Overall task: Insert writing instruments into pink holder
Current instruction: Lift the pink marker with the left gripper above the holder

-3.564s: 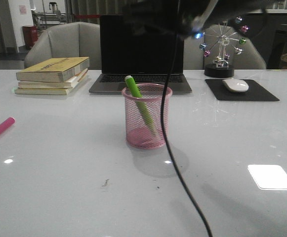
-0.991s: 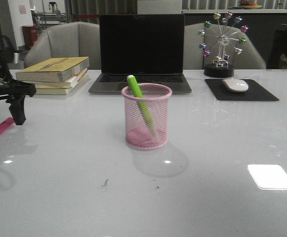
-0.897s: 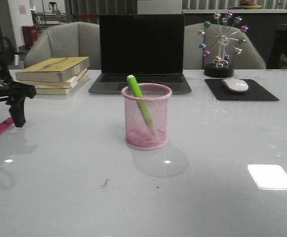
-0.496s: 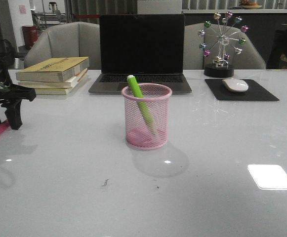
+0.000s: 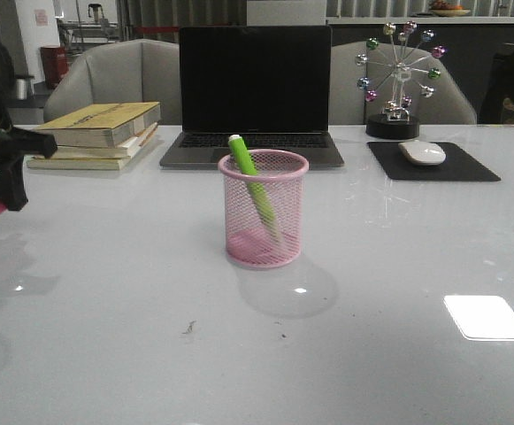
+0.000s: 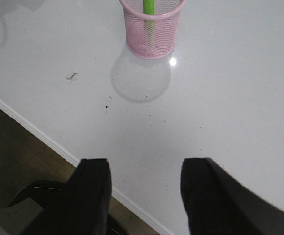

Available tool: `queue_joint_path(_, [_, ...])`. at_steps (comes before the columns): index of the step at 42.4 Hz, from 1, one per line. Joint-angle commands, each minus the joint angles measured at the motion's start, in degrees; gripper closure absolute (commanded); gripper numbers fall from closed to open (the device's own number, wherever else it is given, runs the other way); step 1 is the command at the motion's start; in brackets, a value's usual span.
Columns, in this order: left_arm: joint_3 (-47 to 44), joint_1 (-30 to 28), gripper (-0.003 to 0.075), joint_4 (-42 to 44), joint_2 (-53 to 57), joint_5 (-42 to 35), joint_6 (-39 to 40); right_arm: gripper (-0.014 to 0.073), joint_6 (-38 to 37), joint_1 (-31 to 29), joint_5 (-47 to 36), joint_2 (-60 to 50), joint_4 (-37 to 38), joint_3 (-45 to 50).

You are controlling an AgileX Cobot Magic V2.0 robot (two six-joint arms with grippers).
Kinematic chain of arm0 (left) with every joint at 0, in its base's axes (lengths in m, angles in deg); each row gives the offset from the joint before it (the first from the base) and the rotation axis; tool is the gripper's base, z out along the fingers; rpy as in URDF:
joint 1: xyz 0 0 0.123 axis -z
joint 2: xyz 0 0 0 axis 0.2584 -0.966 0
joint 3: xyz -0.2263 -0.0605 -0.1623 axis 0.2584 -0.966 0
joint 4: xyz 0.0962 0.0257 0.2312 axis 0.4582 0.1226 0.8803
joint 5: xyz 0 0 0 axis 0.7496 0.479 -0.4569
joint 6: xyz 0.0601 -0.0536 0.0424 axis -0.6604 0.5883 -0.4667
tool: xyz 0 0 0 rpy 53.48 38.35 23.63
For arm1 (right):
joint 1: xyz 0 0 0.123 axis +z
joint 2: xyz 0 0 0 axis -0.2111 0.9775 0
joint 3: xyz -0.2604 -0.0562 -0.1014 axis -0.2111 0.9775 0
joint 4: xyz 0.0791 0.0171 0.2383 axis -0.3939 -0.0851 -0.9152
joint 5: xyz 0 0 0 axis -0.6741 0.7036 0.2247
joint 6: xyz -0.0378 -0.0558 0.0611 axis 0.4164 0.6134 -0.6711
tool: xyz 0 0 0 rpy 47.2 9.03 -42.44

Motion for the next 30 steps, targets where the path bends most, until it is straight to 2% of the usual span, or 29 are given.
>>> queue_joint_path(1, [-3.5,0.0,0.0629,-4.4,10.7,-5.9,-3.5,0.0146,0.0,-0.1,-3.2,-0.6,0.6,-1.4])
queue_joint_path(8, [-18.1,1.8,0.0629,-14.9,24.9,-21.0,-12.4,0.0146,0.0,-0.1,-3.2,-0.6,0.6,-1.4])
queue_joint_path(13, [-26.6,5.2,0.0629,-18.6,33.2,-31.5,-13.8,0.0146,0.0,-0.1,-3.2,-0.6,0.6,-1.4])
queue_joint_path(21, [-37.1,17.6,0.0629,-19.4,41.5,-51.0,-13.8,0.0146,0.0,-0.1,-3.2,-0.6,0.6,-1.4])
queue_joint_path(30, [-39.9,32.7,0.0629,-20.8,37.9,-74.0,-12.5,0.0146,0.0,-0.1,-3.2,-0.6,0.6,-1.4])
